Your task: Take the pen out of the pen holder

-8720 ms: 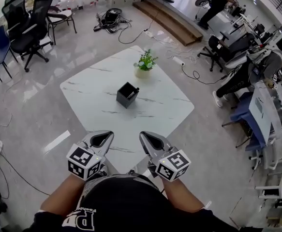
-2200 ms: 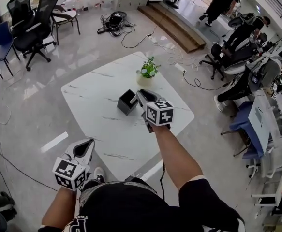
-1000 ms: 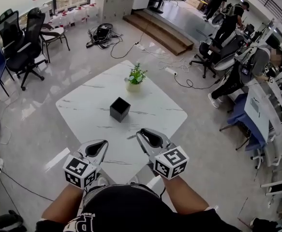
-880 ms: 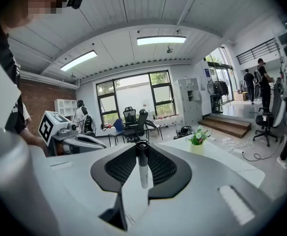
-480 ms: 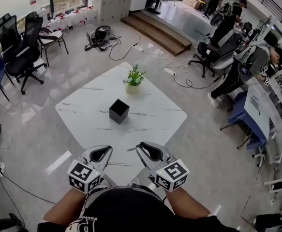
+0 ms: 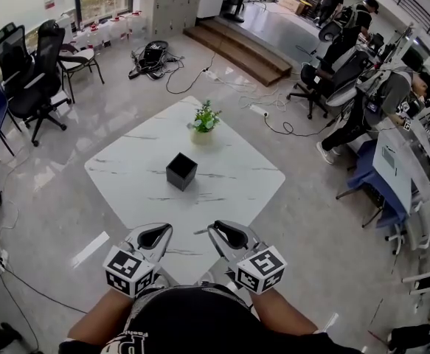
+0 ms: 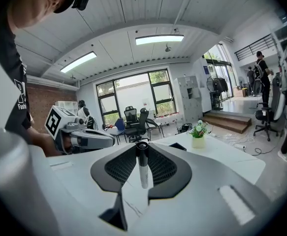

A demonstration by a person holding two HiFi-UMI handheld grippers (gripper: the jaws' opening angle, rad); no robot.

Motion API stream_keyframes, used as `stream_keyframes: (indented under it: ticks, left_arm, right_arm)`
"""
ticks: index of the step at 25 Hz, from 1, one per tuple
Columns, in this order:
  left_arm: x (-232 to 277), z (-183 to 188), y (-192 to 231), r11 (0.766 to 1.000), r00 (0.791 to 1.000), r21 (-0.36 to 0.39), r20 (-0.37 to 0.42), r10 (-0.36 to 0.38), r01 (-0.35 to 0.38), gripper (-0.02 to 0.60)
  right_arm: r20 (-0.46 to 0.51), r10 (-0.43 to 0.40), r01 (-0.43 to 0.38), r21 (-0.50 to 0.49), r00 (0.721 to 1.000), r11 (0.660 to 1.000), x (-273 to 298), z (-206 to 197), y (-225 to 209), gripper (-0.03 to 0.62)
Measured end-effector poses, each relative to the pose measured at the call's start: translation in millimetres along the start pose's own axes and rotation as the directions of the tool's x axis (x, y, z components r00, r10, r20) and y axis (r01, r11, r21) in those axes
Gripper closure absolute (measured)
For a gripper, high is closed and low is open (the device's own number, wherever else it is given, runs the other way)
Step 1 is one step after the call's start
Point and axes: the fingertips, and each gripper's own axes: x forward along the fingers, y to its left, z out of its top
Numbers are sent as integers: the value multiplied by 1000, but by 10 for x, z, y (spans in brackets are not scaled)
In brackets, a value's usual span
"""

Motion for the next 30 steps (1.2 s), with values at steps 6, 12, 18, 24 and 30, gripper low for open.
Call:
stream_keyframes:
  ticks: [6, 12, 18, 24, 30]
  left_arm:
    - [19, 0, 12, 1000, 1000, -4, 4, 2, -2, 525]
    - [21, -16, 48, 1000, 1000, -5, 5, 8, -8, 525]
    - [19, 9, 34, 1000, 1000, -2, 2, 10, -10, 525]
    - [31, 14, 44, 1000, 1000, 0, -1, 8, -8, 525]
    - [56, -18, 21, 1000, 1000, 3, -6, 6, -6, 525]
  right_arm:
    - [-21, 19, -19, -11, 1000, 1000, 71, -57, -1, 523]
    - [-24, 28, -28, -11, 999, 1000, 116, -67, -5, 523]
    - [-25, 36, -36, -18, 999, 999, 111, -27, 8, 523]
    - [-31, 37, -37, -7, 999, 999, 110, -45, -6, 523]
    - [-29, 39, -39, -6, 999, 999, 102, -79, -17, 523]
